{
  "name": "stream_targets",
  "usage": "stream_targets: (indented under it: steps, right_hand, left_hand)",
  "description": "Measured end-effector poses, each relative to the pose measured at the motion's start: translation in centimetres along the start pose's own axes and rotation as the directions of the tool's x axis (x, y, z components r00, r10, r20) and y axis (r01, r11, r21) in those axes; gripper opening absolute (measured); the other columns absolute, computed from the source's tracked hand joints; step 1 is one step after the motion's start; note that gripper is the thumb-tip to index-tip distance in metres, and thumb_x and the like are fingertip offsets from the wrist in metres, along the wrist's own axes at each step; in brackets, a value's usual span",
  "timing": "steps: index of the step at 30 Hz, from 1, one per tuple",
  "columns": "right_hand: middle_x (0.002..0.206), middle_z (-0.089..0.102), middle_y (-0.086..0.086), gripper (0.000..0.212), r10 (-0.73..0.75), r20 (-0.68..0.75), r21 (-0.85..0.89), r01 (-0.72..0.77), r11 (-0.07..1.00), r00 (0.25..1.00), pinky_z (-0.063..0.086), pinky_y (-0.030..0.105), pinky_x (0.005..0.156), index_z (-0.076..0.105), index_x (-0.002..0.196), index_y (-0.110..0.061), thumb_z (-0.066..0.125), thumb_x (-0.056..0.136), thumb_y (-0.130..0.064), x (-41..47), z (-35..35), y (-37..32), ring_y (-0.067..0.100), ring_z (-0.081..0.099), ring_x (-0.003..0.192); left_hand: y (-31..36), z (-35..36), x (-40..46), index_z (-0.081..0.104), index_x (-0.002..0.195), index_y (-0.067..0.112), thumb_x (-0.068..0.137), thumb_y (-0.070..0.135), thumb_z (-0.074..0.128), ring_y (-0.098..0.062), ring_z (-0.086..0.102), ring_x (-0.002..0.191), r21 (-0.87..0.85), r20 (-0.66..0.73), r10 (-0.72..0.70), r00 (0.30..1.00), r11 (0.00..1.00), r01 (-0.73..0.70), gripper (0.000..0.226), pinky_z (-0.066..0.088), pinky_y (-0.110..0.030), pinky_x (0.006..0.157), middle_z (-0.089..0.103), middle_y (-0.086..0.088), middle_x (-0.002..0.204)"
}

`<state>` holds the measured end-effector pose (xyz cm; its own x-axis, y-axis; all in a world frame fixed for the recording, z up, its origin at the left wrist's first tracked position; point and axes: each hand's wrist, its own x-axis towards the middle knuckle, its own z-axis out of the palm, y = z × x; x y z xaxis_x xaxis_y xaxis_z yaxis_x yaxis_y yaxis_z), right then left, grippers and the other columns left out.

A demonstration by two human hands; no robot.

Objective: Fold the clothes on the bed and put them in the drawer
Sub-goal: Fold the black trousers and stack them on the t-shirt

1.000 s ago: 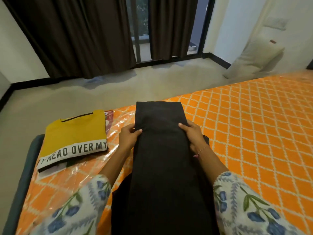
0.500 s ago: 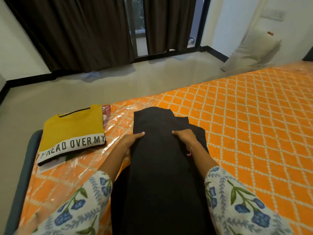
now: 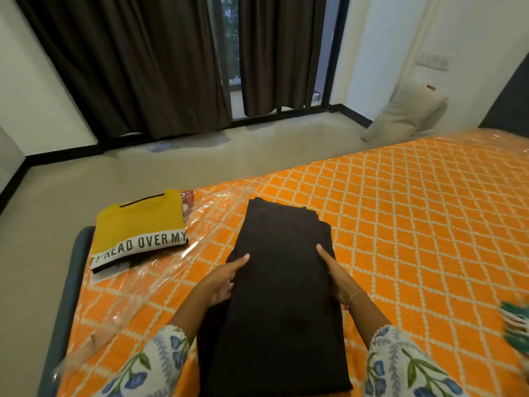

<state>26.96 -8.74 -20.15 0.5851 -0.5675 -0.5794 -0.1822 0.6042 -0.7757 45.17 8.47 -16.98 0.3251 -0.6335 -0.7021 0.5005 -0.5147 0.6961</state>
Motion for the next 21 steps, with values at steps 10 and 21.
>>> stream_targets:
  steps: [10, 21]
  right_hand:
    - [0.101, 0.062, 0.008, 0.029, -0.087, -0.098, -0.454, 0.034, 0.891, 0.991, 0.037, 0.025, 0.060, 0.061, 0.115, -0.004, 0.063, 0.090, -0.018, -5.3, -0.2, 1.1, 0.017, 0.053, 0.081]
    - [0.127, 0.061, 0.009, 0.054, 0.114, 0.107, -0.308, -0.076, 0.948, 0.988, 0.043, 0.041, 0.104, 0.057, 0.126, -0.006, 0.075, 0.079, -0.026, -7.5, -0.8, 4.9, 0.027, 0.058, 0.114]
  left_hand:
    - [-4.0, 0.3, -2.4, 0.063, 0.117, 0.003, 0.091, 0.015, 0.061, -0.020, 0.065, 0.091, 0.308, -0.133, 0.204, 0.970, 0.939, -0.156, 0.028, 0.051, -0.028, 0.076, 0.066, -0.010, 0.115]
    - [-8.6, -1.3, -4.9, 0.053, 0.125, 0.006, 0.090, 0.037, 0.059, -0.028, 0.057, 0.110, -0.052, -0.034, -0.064, 0.997, 0.997, 0.062, 0.047, 0.045, -0.038, 0.094, 0.060, -0.012, 0.123]
